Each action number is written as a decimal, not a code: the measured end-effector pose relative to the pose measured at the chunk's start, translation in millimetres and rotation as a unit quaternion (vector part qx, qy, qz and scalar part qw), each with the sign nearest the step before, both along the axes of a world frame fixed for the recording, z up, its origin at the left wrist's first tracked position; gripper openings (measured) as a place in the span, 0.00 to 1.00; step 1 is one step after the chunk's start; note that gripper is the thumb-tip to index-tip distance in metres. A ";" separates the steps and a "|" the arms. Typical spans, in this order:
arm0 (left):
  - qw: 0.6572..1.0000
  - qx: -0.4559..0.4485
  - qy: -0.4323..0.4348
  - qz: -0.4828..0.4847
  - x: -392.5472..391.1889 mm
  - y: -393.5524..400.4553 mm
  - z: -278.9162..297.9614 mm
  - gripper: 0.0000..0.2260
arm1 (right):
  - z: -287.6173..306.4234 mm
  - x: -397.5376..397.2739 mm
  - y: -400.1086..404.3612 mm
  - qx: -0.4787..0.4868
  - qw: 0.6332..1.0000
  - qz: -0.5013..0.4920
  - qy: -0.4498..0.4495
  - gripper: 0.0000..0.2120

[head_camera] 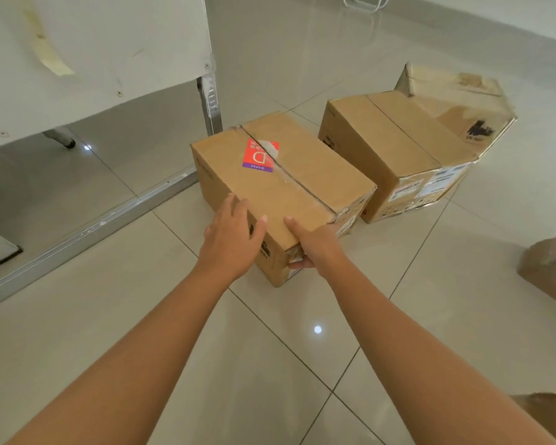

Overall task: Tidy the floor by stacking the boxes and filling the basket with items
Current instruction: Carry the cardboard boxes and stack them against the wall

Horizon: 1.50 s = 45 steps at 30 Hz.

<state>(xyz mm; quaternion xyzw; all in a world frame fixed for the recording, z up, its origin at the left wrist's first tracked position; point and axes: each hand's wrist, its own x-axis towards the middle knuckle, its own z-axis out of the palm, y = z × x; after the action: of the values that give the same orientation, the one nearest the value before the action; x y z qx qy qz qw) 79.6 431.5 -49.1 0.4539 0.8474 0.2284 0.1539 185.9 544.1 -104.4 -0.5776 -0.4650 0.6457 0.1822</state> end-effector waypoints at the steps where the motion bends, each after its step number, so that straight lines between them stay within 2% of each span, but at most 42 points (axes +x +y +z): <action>1: 1.000 0.006 -0.005 0.019 -4.1 0.0 -0.5 0.24 | 2.0 5.8 1.3 -0.001 1.000 0.019 0.005 0.41; 4: 0.996 0.027 -0.008 0.089 -22.5 -1.0 0.5 0.25 | 17.3 28.5 2.7 0.020 0.992 0.128 0.001 0.35; 7: 0.978 0.050 0.045 0.196 -46.6 -8.4 2.3 0.31 | 30.0 51.4 3.5 0.026 0.974 0.227 -0.001 0.33; 9: 0.960 0.017 0.081 0.266 -65.1 -24.5 0.3 0.38 | 32.6 57.4 2.8 0.022 0.968 0.251 -0.004 0.32; 10: 0.953 -0.007 0.073 0.294 -73.7 -35.8 -2.5 0.40 | 33.2 56.9 0.7 0.024 0.966 0.259 -0.006 0.31; 12: 0.945 -0.032 -0.001 0.326 -83.9 -63.1 -8.7 0.43 | 33.1 52.0 -7.0 0.031 0.963 0.267 -0.007 0.29; 15: 0.939 -0.002 -0.100 0.329 -87.6 -95.7 -16.7 0.44 | 31.1 44.8 -22.0 0.043 0.968 0.245 0.006 0.27; 17: 0.927 0.022 -0.154 0.341 -84.1 -111.5 -17.0 0.39 | 30.0 47.3 -32.0 0.037 0.973 0.227 0.017 0.25; 19: 0.906 0.052 -0.232 0.351 -72.2 -132.1 -16.8 0.30 | 29.3 52.5 -42.4 0.030 0.976 0.216 0.027 0.23; 21: 0.882 0.086 -0.302 0.350 -53.3 -157.4 -19.4 0.28 | 31.2 59.2 -57.6 0.027 0.978 0.202 0.033 0.21; 23: 0.863 0.111 -0.347 0.349 -33.3 -182.1 -21.9 0.29 | 34.8 69.3 -78.2 0.038 0.983 0.179 0.023 0.20; 26: 0.858 0.130 -0.384 0.315 -4.9 -218.2 -14.2 0.16 | 45.4 91.3 -110.3 0.055 0.987 0.152 -0.012 0.21; 30: 0.848 0.159 -0.412 0.294 15.7 -263.8 14.4 0.25 | 87.0 110.8 -143.3 0.099 0.978 0.180 -0.038 0.20; 32: 0.845 0.193 -0.400 0.298 20.7 -282.1 42.3 0.29 | 117.5 114.2 -158.3 0.130 0.973 0.190 -0.027 0.19; 35: 0.841 0.256 -0.386 0.280 26.6 -307.4 99.8 0.21 | 175.4 115.7 -180.9 0.189 0.965 0.180 0.006 0.20; 37: 0.845 0.302 -0.362 0.251 28.5 -325.9 149.3 0.22 | 221.5 114.0 -196.7 0.237 0.959 0.151 0.038 0.20; 40: 0.862 0.368 -0.276 0.212 25.3 -362.3 220.2 0.24 | 296.3 103.6 -221.1 0.298 0.939 0.132 0.105 0.17; 43: 0.861 0.428 -0.184 0.201 13.4 -408.8 281.5 0.26 | 357.4 75.7 -253.0 0.287 0.914 0.201 0.203 0.13; 45: 0.851 0.464 -0.117 0.217 1.2 -444.6 309.1 0.30 | 379.0 50.1 -277.5 0.278 0.896 0.240 0.249 0.15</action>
<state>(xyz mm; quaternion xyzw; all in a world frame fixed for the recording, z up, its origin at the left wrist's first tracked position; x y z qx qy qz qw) 80.8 -13.2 260.0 0.2470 0.6958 0.6738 -0.0294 236.0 266.6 274.5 -0.1947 -0.6896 0.6370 0.2840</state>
